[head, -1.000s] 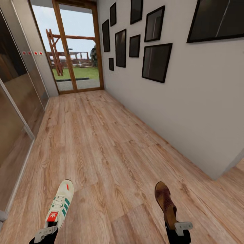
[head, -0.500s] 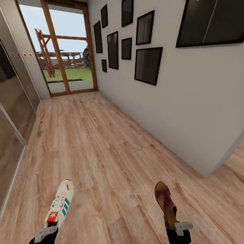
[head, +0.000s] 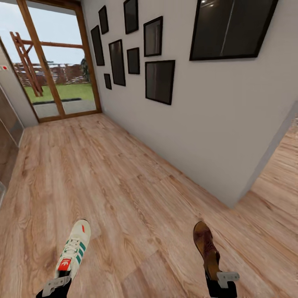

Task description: Pick up the two gym shoes and the two sandals from the corridor floor and place them onto the hallstand (shoe rack) in the corridor, making sure they are on the rack and not on the floor. Arrange them so the two gym shoes are next to each other and the two sandals are next to each other.

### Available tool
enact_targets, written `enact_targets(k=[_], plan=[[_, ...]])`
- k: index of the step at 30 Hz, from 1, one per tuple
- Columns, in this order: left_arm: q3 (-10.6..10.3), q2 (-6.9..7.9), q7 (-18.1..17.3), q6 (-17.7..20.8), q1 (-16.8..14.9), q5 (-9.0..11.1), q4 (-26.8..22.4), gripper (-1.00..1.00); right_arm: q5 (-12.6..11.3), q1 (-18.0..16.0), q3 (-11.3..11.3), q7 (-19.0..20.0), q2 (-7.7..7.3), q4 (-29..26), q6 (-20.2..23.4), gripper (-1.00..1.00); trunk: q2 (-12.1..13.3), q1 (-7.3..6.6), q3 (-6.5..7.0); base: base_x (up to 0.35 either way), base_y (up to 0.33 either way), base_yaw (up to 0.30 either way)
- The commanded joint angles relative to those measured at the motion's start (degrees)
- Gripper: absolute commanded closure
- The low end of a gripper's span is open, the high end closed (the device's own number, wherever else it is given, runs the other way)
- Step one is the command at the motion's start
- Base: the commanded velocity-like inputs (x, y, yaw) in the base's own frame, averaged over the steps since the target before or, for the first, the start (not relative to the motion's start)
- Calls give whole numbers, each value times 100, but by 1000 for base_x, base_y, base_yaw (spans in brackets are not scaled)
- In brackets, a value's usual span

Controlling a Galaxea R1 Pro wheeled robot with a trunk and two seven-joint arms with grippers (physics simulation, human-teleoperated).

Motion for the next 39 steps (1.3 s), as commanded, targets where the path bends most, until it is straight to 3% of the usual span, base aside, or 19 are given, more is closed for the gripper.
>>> enact_targets(k=[1, 2, 5, 7, 14, 39], plan=[[49, -1, -29, -22, -5, -36, 0, 100, 60, -6, -30, -17, 3, 8, -19, 100, -2, -1, -4, 0, 0, -267], [49, -1, -29, -22, -5, -36, 0, 100, 60, -6, -30, -17, 3, 8, -19, 100, -2, -1, -4, 0, 0, -267], [48, -12, 11, -48, -5, -9, 0, 100, 67, -5, -554, -10, 19, 12, -19, 100, -2, -1, -4, 0, 0, -267], [44, -14, 82, -51, -5, -5, 0, 100, 68, -5, -603, -9, 21, 13, -19, 100, -2, -1, -4, 0, 0, -267], [40, -15, 311, -54, -5, -31, 6, 100, 76, -5, -651, 0, 32, 15, -19, 100, -2, -1, -4, 0, 0, -267], [39, -15, 318, -54, -4, -33, 17, 100, 86, -5, -650, 1, 41, 22, -19, 100, -2, -1, -4, 0, 0, -267]])
